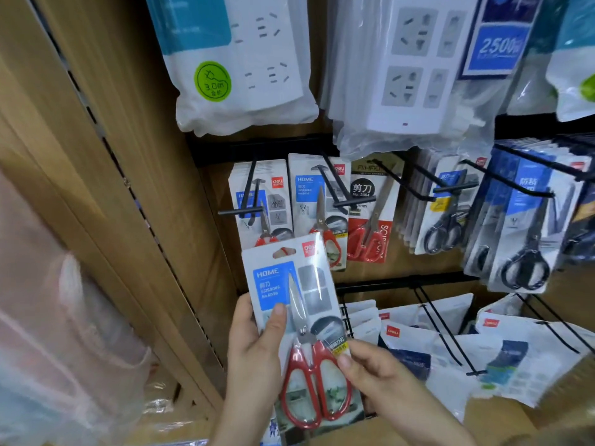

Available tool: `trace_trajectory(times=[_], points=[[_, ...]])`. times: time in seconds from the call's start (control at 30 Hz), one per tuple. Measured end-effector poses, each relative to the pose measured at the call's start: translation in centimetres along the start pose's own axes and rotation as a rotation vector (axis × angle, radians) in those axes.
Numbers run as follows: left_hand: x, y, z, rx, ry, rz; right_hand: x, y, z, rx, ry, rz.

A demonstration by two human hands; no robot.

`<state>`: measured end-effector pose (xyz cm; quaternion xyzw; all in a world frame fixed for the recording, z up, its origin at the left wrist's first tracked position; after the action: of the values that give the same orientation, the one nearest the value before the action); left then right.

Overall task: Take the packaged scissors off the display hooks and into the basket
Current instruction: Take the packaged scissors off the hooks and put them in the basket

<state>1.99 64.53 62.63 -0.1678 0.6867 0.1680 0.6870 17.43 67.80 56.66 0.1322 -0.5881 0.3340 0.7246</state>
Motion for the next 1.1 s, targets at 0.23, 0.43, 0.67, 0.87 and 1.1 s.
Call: trace_trajectory(times=[0.23,0.43,0.67,0.87,1.1], points=[[-5.2,1.5,-0.3,-0.033,-0.003,0.146,-0.8,-1.8,-1.5,-0.075,-0.118,0.008],[-9.2,1.1,1.8,0.055,0.091,0.303,-1.9,-2.3,-1.2,-0.131,-0.069,0.184],[-12.3,1.7,5.0,0.106,0.138,0.342,0.2,-2.4,-2.1,-0.248,0.094,-0.037],[-12.0,4.6,5.4,0.030,0.265,0.290,1.3,-2.6,-2.6,-0.326,0.121,-0.082],[-11.4,7.2,6.1,0.120,0.393,0.240,1.7,-3.1,-3.6,-0.391,0.237,-0.140]])
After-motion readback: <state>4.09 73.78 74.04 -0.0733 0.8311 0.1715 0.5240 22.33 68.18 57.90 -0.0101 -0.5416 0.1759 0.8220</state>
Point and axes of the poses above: each hand's wrist, its own y-axis towards the middle knuckle, its own z-axis out of the palm, x = y × z, the point moved 9 cm from there along y, towards the middle knuckle, and after that the axes turned 13 degrees about y, right-handed, at the moved point
